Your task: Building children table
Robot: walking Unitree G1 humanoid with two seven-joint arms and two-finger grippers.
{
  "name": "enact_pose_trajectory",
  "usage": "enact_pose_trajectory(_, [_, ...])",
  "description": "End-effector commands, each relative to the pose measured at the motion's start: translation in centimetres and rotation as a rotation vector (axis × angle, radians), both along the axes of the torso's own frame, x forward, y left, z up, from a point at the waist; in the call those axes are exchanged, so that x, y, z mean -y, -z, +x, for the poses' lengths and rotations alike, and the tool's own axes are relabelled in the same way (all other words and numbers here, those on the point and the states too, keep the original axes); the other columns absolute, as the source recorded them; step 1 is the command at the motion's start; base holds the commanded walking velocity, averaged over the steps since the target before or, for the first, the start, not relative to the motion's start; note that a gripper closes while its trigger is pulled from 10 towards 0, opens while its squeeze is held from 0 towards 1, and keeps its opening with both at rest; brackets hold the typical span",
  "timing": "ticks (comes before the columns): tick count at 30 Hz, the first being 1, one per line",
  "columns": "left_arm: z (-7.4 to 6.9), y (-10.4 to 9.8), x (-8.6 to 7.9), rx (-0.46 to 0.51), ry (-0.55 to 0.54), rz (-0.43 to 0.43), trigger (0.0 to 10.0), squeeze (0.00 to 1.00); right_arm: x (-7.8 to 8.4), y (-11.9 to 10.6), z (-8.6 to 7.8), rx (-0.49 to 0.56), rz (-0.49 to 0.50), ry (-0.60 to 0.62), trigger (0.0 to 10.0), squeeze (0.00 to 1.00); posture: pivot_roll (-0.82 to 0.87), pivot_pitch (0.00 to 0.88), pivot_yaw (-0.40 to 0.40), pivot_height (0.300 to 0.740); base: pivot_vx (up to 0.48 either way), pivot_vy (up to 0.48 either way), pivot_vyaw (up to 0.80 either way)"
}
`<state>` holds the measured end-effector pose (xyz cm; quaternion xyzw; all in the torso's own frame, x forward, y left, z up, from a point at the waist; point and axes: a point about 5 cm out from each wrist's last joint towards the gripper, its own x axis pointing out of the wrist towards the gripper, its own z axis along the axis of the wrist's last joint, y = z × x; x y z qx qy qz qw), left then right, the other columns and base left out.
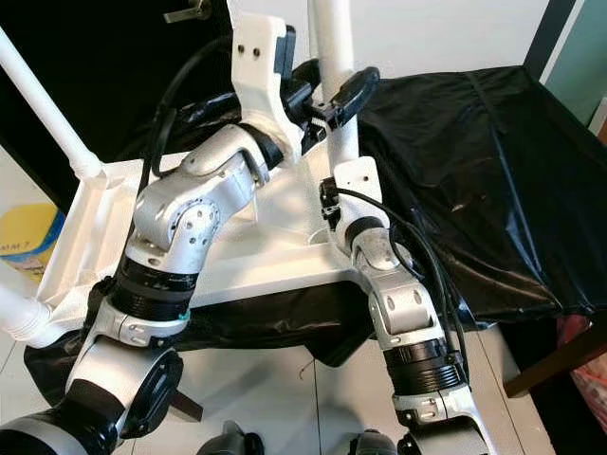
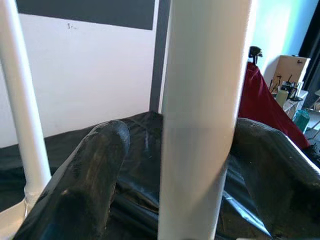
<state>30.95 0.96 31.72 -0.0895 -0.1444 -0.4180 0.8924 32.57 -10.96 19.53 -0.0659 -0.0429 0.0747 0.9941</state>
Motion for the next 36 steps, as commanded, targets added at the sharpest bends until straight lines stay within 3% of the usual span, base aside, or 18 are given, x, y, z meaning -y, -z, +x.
enact_pose_trajectory(1, [-0.3,-0.4,-0.5,0.045,0.004,-0.009,10.0,0.0,0.0,-0.5,0.3,0.006,0.024,0.011,10.0,0.0,-0.09,0.032,0.053,0.74,0.0,0.0,0.0])
enact_pose_trajectory(11, [-0.9,0.8,-1.7,0.068,-0.019,0.001,10.0,0.0,1.5,-0.8,0.8,0.026,0.072,0.102,10.0,0.0,-0.09,0.025,0.044,0.74,0.0,0.0,0.0])
enact_pose_trajectory(18, [-0.7,2.3,-2.9,0.053,-0.085,0.017,10.0,0.0,2.6,-0.5,0.6,0.002,0.179,0.15,10.0,0.0,-0.09,0.032,0.043,0.74,0.0,0.0,0.0])
enact_pose_trajectory(25, [-0.7,3.4,-3.5,0.027,-0.114,0.033,10.0,0.0,3.1,-0.8,0.5,0.027,0.222,0.155,10.0,0.0,-0.08,0.04,0.046,0.74,0.0,0.0,0.0])
enact_pose_trajectory(27, [-0.7,4.6,-3.9,0.009,-0.134,0.066,10.0,0.0,3.4,-1.1,0.3,0.043,0.25,0.138,10.0,0.0,-0.08,0.04,0.046,0.74,0.0,0.0,0.0])
enact_pose_trajectory(36, [-0.9,7.1,-4.3,-0.001,-0.169,0.113,10.0,0.0,3.9,-1.1,-0.3,0.095,0.222,0.142,10.0,0.0,-0.09,0.061,0.053,0.74,0.0,0.0,0.0])
